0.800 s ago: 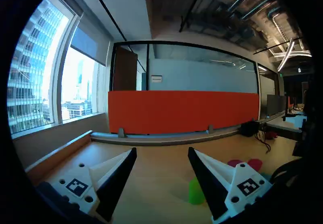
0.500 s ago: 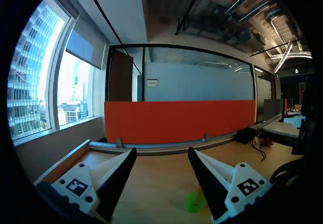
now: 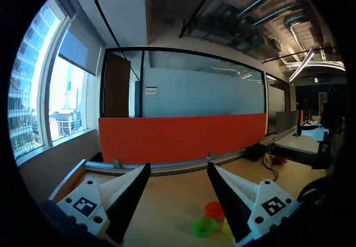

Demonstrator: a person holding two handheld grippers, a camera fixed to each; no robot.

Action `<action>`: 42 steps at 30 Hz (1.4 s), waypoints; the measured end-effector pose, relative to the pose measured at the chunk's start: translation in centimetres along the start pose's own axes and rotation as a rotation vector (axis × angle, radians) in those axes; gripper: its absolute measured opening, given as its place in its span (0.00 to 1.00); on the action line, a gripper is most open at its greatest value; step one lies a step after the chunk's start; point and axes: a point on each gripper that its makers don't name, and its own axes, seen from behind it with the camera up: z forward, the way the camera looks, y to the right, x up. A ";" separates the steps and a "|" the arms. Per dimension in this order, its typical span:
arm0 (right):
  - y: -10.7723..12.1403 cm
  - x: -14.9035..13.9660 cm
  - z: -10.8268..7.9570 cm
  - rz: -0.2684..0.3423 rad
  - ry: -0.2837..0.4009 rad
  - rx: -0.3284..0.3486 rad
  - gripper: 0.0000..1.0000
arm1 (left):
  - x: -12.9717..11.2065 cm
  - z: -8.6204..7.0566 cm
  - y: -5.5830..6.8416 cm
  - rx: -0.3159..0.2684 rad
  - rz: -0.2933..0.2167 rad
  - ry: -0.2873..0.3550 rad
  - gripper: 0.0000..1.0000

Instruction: Pour water

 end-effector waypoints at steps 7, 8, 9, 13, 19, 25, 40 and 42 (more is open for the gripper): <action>-4.7 0.6 -0.6 0.000 0.009 0.207 0.99 | 0.8 0.2 3.1 -0.150 -0.001 0.001 0.94; -5.4 0.7 -0.7 0.002 0.011 0.237 0.99 | 0.8 0.3 3.5 -0.170 -0.006 0.000 0.94; -6.1 0.8 -0.8 0.005 0.013 0.264 0.99 | 0.7 0.3 3.9 -0.189 -0.011 -0.003 0.94; -8.1 1.2 -0.9 0.023 0.011 0.353 0.99 | 0.0 0.4 5.1 -0.254 -0.019 -0.027 0.94; -9.9 0.8 -1.1 0.011 -0.014 0.429 0.99 | -1.4 0.7 5.2 -0.289 -0.020 -0.066 0.94; -11.4 -0.3 -1.5 -0.015 -0.056 0.502 0.99 | -2.5 0.5 5.1 -0.315 0.001 -0.093 0.94; -13.2 -5.3 -2.3 -0.113 -0.168 0.642 1.00 | -7.7 1.0 4.0 -0.330 0.062 -0.206 0.94; -13.4 -6.0 -2.6 -0.122 -0.183 0.661 1.00 | -8.4 1.1 4.0 -0.336 0.065 -0.219 0.94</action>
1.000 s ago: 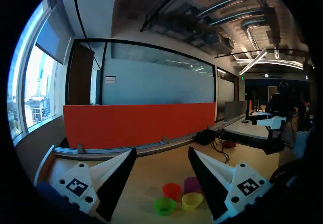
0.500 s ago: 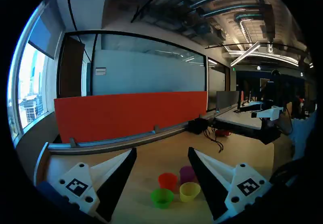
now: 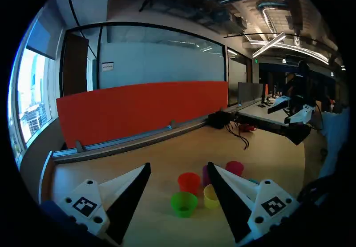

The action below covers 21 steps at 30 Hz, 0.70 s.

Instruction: Pour water

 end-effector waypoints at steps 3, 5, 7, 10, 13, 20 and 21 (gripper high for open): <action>-0.3 -1.0 0.1 -0.003 -0.023 0.020 0.99 | -1.1 0.4 0.0 -0.007 0.001 -0.019 0.94; -0.4 -1.7 0.3 -0.004 -0.037 0.029 0.99 | -1.9 0.7 0.0 -0.011 0.001 -0.032 0.94; -0.6 -2.5 0.4 -0.007 -0.053 0.042 1.00 | -2.6 0.9 0.0 -0.017 0.002 -0.045 0.94; -1.0 -3.6 0.6 -0.014 -0.079 0.061 1.00 | -3.6 1.3 0.1 -0.028 0.000 -0.064 0.94; -1.2 -4.5 0.7 -0.020 -0.100 0.074 1.00 | -4.7 1.6 0.3 -0.042 -0.005 -0.085 0.94; -1.3 -6.2 1.0 -0.022 -0.134 0.088 1.00 | -7.2 2.3 0.9 -0.069 -0.005 -0.127 0.94; -1.4 -6.4 1.0 -0.021 -0.139 0.090 1.00 | -7.5 2.4 0.9 -0.071 -0.005 -0.132 0.94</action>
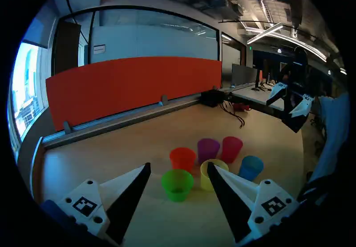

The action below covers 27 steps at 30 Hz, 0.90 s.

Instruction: Pour water

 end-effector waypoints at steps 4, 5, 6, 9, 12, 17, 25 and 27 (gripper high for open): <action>-0.1 -1.0 0.5 0.002 -0.021 0.009 1.00 | -1.5 0.5 0.3 -0.014 -0.007 -0.024 0.94; -0.2 -1.2 0.6 0.002 -0.026 0.012 1.00 | -1.9 0.7 0.4 -0.017 -0.009 -0.030 0.94; -0.2 -1.4 0.8 0.001 -0.031 0.014 1.00 | -2.2 0.8 0.4 -0.020 -0.008 -0.037 0.94; -0.5 -2.2 1.2 -0.001 -0.047 0.023 1.00 | -3.5 1.3 0.6 -0.025 -0.001 -0.060 0.94; -0.7 -2.8 1.7 -0.002 -0.061 0.029 1.00 | -4.8 1.8 0.6 -0.026 0.014 -0.090 0.94; -0.8 -4.2 2.7 0.002 -0.092 0.033 1.00 | -7.3 2.8 0.6 -0.031 0.033 -0.145 0.94; -1.4 -5.6 3.9 0.006 -0.121 0.057 1.00 | -10.3 4.4 0.1 -0.039 0.041 -0.215 0.94; -1.4 -5.9 4.1 0.002 -0.128 0.059 1.00 | -10.6 4.8 0.1 -0.044 0.039 -0.224 0.94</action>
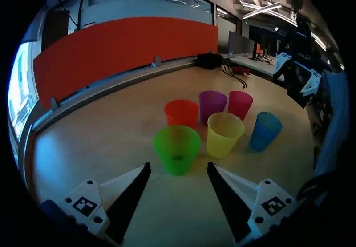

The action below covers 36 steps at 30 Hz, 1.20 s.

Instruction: Pour water

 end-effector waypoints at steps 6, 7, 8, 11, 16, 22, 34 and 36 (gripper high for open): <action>-0.4 -0.9 0.7 -0.005 -0.026 0.015 1.00 | -0.1 1.2 -0.3 -0.011 -0.001 -0.012 0.94; -0.4 -1.0 0.9 -0.005 -0.030 0.017 1.00 | -0.1 1.4 -0.4 -0.012 -0.004 -0.015 0.94; -0.4 -1.2 1.0 -0.005 -0.033 0.019 1.00 | -0.2 1.6 -0.4 -0.013 -0.006 -0.019 0.94; -0.6 -1.6 1.4 -0.002 -0.041 0.025 1.00 | -0.3 2.2 -0.5 -0.019 -0.010 -0.026 0.94; -0.6 -2.2 1.8 0.002 -0.054 0.031 1.00 | -0.2 3.2 -0.2 -0.035 -0.001 -0.030 0.94; -0.7 -2.6 2.0 0.006 -0.062 0.033 1.00 | 0.4 4.1 0.0 -0.048 0.008 -0.027 0.94; -0.6 -3.3 2.5 0.002 -0.077 0.040 1.00 | 0.6 5.3 0.1 -0.057 0.027 -0.043 0.94; -0.6 -3.5 2.6 0.001 -0.078 0.041 1.00 | 0.7 5.4 0.1 -0.057 0.030 -0.044 0.94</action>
